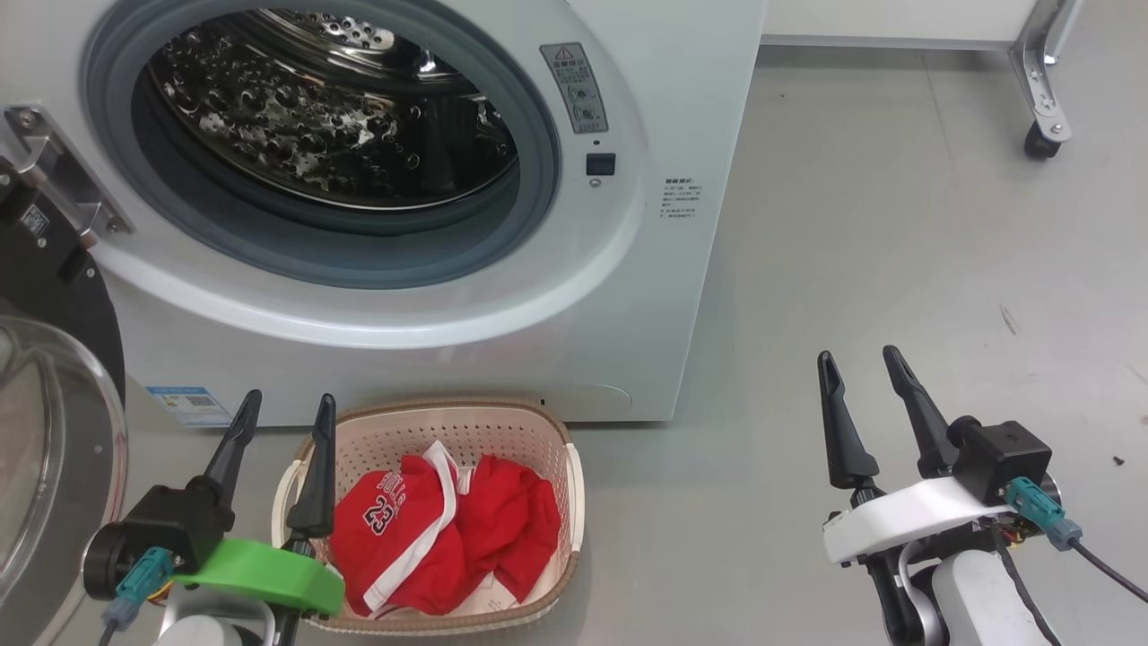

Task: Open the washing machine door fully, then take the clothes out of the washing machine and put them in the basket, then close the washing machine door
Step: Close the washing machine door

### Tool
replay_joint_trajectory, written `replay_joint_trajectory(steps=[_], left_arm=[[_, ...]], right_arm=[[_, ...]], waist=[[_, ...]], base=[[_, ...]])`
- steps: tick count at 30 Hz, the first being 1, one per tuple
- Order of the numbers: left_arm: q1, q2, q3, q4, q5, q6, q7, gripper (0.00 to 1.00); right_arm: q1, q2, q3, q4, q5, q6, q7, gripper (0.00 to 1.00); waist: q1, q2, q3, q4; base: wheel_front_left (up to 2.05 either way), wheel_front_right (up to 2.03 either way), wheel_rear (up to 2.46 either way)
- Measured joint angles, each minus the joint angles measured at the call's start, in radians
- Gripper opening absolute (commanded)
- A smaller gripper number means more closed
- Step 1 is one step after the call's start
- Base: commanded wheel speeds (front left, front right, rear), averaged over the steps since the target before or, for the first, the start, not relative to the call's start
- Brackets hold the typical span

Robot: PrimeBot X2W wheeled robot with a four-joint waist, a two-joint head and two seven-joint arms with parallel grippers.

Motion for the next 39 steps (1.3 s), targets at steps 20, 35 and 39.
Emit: replay_joint_trajectory(steps=[20, 35, 39], left_arm=[[0.003, 0.001, 0.003, -0.009, 0.018, -0.005, 0.0, 1.0], [0.006, 0.0, 0.012, -0.011, 0.037, -0.005, 0.0, 1.0], [0.007, 0.0, 0.013, -0.012, 0.037, -0.009, 0.0, 1.0]], right_arm=[[0.0, 0.0, 0.016, 0.009, 0.0, 0.0, 0.0, 1.0], [0.0, 0.0, 0.02, 0.013, 0.002, 0.0, 0.0, 1.0], [0.0, 0.0, 0.018, 0.013, 0.002, 0.0, 0.0, 1.0]], waist=[[0.0, 0.0, -0.011, 0.004], [0.0, 0.0, -0.012, 0.001], [0.0, 0.0, -0.009, 0.002]], base=[[-1.22, 1.22, 0.0], [-0.95, 0.95, 0.0], [-0.63, 0.63, 0.0]])
